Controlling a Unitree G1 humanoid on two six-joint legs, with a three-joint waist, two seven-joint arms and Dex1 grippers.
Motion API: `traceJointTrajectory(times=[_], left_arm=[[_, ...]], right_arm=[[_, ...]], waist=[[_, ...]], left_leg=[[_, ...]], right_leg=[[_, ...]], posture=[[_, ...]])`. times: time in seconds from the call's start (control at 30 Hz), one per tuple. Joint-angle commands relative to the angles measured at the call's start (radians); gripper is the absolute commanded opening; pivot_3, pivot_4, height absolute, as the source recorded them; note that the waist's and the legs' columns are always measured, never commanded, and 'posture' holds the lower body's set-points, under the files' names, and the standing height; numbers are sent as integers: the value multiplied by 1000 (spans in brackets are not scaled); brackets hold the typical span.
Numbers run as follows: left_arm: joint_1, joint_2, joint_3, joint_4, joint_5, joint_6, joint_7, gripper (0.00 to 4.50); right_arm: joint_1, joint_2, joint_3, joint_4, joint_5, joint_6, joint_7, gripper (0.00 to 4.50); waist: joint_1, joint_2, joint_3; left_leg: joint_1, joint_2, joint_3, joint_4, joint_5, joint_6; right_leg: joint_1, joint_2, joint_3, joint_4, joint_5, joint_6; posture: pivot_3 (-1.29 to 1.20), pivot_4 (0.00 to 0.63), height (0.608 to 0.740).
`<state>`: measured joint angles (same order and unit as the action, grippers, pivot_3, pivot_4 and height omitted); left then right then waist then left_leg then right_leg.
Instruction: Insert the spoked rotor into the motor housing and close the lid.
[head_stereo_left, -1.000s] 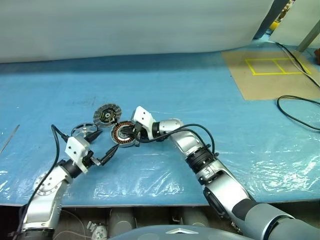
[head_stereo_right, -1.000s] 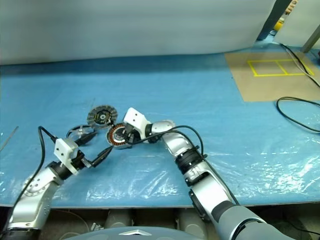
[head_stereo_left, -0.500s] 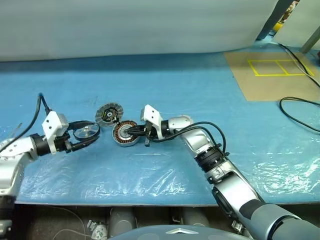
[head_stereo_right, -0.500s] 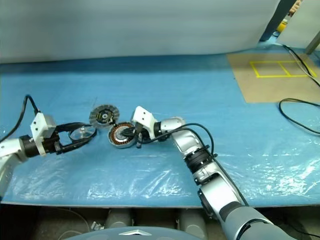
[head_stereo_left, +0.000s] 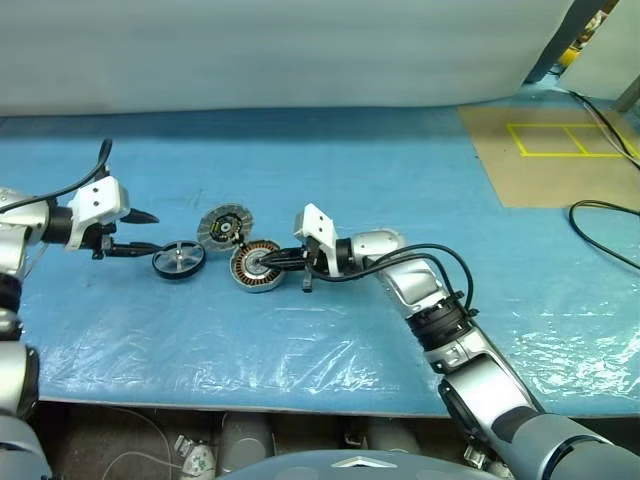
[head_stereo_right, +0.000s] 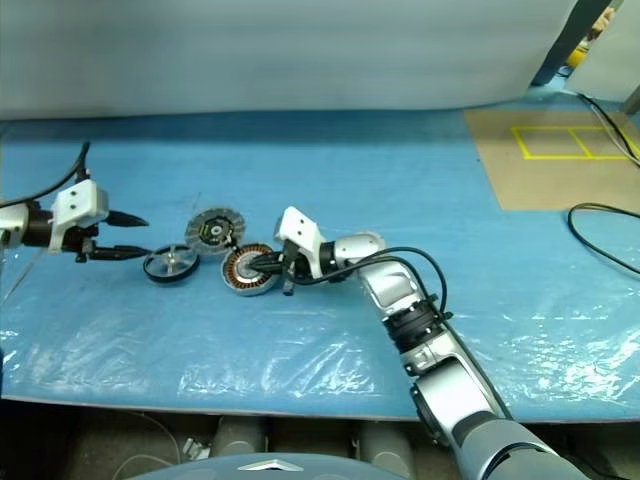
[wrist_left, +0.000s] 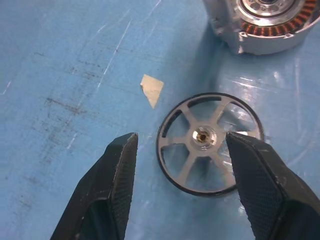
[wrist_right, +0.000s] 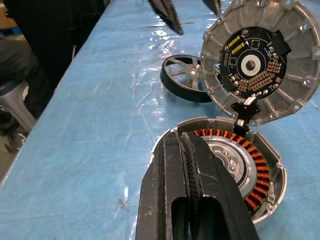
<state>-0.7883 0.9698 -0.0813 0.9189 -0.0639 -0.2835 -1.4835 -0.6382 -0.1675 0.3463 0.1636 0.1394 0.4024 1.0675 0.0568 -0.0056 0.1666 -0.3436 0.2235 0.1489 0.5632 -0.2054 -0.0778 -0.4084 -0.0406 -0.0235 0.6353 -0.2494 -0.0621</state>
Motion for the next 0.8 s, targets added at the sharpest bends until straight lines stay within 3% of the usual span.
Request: traceJointTrajectory(times=[0.03, 0.3, 0.47, 0.8], left_arm=[[-75, -23, -36, 117, 78, -137, 9, 2895], [-114, -68, -61, 252, 161, -322, 31, 2895], [-108, -70, -70, 276, 218, -434, 160, 2895], [-46, -90, -49, 285, 198, -495, 163, 2895]], right_arm=[[26, -39, -16, -121, 51, 36, 19, 0], [83, -104, -17, -194, 67, 40, -3, 0], [103, -99, -10, -225, 77, 58, -31, 0], [142, -85, 12, -267, 81, 85, -81, 0]], waist=[[2, 0, 0], [7, -1, 0], [18, -1, 0], [21, -1, 1]], left_leg=[[-1, 0, 0, 0, 0, 0], [-4, 0, -1, 0, -1, -2], [-4, 0, -1, 0, -1, -2], [-4, 0, -2, 1, -1, -2]], right_leg=[[0, 0, 0, 0, 0, 0], [0, 0, -1, 0, 0, 1], [0, 0, -1, 0, 0, 1], [0, 0, -1, 1, 0, 1]], posture=[[0, 150, 740], [0, 150, 740], [0, 150, 740], [0, 150, 740]])
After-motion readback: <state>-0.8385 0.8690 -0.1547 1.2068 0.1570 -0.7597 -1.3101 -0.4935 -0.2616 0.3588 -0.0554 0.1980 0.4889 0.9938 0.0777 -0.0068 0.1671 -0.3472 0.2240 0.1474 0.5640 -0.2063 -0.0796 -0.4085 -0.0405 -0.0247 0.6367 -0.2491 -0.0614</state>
